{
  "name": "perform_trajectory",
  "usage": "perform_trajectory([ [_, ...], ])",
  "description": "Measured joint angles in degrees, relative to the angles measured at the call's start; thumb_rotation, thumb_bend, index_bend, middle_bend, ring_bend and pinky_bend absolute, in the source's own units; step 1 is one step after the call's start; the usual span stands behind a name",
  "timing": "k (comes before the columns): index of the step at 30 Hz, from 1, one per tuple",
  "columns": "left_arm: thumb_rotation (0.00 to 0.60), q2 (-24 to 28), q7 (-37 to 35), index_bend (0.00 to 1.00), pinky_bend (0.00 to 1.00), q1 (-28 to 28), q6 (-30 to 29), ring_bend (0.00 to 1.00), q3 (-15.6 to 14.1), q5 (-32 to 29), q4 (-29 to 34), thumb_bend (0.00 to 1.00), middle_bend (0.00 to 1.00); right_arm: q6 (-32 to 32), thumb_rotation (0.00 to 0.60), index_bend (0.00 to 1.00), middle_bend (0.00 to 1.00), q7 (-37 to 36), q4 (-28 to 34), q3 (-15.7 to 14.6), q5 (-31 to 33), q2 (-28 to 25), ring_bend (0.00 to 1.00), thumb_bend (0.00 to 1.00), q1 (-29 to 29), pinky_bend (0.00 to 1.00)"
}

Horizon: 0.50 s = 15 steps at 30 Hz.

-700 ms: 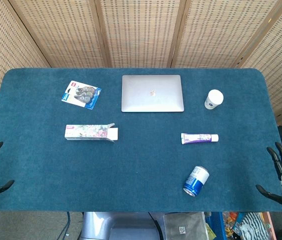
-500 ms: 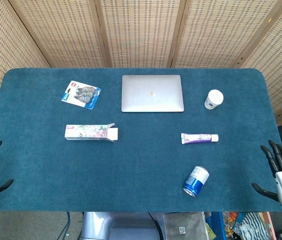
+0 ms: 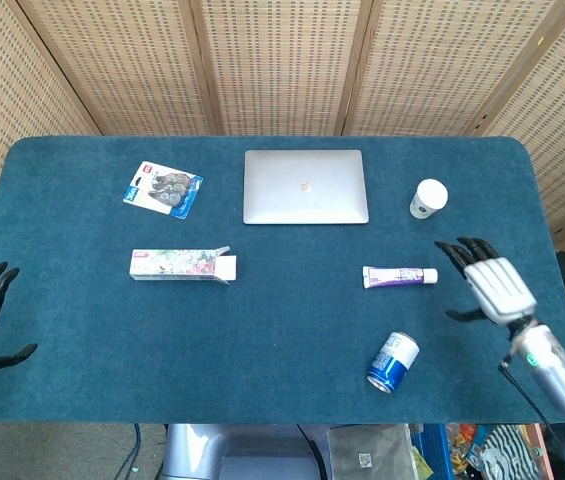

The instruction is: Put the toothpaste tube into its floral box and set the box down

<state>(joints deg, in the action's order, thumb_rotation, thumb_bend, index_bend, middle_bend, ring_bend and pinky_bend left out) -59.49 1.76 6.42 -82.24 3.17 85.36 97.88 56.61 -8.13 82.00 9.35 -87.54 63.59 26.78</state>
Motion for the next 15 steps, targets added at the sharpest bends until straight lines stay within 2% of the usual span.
perform_trajectory([
  [4, 0.6, -0.3, 0.4, 0.0, 0.0, 0.4, 0.6, 0.0, 0.3, -0.8, -0.1, 0.14, 0.0, -4.5, 0.6, 0.33, 0.34, -0.1, -9.1, 0.9, 3.6, 8.3, 0.23, 0.13, 4.3, 0.25],
  [8, 0.6, -0.4, 1.6, 0.0, 0.0, 0.6, 1.0, 0.0, 0.5, -2.0, 0.4, 0.14, 0.0, -7.9, 0.6, 0.34, 0.34, -0.8, -16.3, 1.0, 6.0, 14.8, 0.23, 0.18, 7.7, 0.25],
  [15, 0.6, -0.8, 3.4, 0.0, 0.0, 1.0, 1.8, 0.0, 0.6, -3.4, 1.0, 0.14, 0.0, -10.8, 0.6, 0.34, 0.34, -2.1, -23.3, 0.0, 7.2, 20.2, 0.24, 0.21, 10.1, 0.25],
])
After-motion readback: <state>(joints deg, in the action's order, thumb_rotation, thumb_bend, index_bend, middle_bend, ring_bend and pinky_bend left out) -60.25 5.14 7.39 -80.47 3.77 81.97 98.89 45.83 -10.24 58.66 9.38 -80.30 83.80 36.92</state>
